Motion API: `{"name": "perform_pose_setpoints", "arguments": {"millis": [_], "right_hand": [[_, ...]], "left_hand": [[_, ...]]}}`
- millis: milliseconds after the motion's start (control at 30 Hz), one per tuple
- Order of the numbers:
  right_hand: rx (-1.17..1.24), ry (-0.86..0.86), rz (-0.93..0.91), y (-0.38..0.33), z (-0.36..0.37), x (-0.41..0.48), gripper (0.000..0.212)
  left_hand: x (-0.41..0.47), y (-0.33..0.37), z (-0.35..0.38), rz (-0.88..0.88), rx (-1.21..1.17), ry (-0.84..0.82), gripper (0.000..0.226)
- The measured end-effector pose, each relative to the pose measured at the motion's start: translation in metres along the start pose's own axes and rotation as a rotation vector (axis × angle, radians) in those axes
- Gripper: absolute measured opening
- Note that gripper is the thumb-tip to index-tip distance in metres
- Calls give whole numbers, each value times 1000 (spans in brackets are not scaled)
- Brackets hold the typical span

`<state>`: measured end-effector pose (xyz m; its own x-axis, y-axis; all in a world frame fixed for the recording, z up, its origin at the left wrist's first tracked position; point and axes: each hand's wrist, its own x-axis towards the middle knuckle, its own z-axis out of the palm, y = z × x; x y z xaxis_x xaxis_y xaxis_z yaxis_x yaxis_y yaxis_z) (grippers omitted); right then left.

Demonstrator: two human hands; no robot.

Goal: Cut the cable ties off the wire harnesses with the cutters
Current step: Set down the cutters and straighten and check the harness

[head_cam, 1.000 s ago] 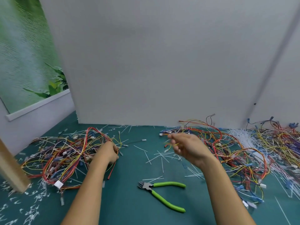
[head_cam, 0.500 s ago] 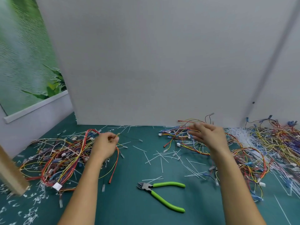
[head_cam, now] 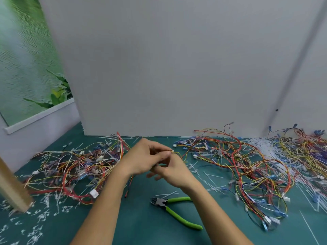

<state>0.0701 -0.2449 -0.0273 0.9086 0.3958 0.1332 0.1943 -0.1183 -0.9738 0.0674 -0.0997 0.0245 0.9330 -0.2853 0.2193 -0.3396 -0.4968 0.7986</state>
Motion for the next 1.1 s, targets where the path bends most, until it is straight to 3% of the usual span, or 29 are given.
{"name": "perform_pose_setpoints", "arguments": {"millis": [100,167,267,400,500,567,667,733,833,967,1100], "right_hand": [[104,21,34,4,1,-1,6],[222,70,81,4,-4,-1,16],[372,136,108,3,-20,0,25],[349,114,172,4,-33,-2,28],[284,76,245,7,-31,-1,26],[232,53,293,10,-29,-1,25],[150,13,353,14,-26,-1,26],[124,-9,364,15,-25,-1,27],[123,-23,367,15,-25,-1,29],[114,-36,371,14,-24,-2,30],[122,-41,366,12,-22,-2,31]], "left_hand": [[2,0,-2,-34,-46,39,25],[1,-3,-13,-80,-67,110,33],[-5,-12,-38,-191,85,176,32],[-15,-35,-75,-404,397,390,44],[-25,-56,-88,-799,550,229,69],[-29,-63,-86,-917,544,58,88],[-27,-71,-76,-906,516,-45,69],[-24,-74,-73,-869,513,-23,47],[-24,-74,-77,-787,522,14,32],[-27,-63,-86,-669,483,200,34],[-26,-47,-92,-441,417,471,25]]}}
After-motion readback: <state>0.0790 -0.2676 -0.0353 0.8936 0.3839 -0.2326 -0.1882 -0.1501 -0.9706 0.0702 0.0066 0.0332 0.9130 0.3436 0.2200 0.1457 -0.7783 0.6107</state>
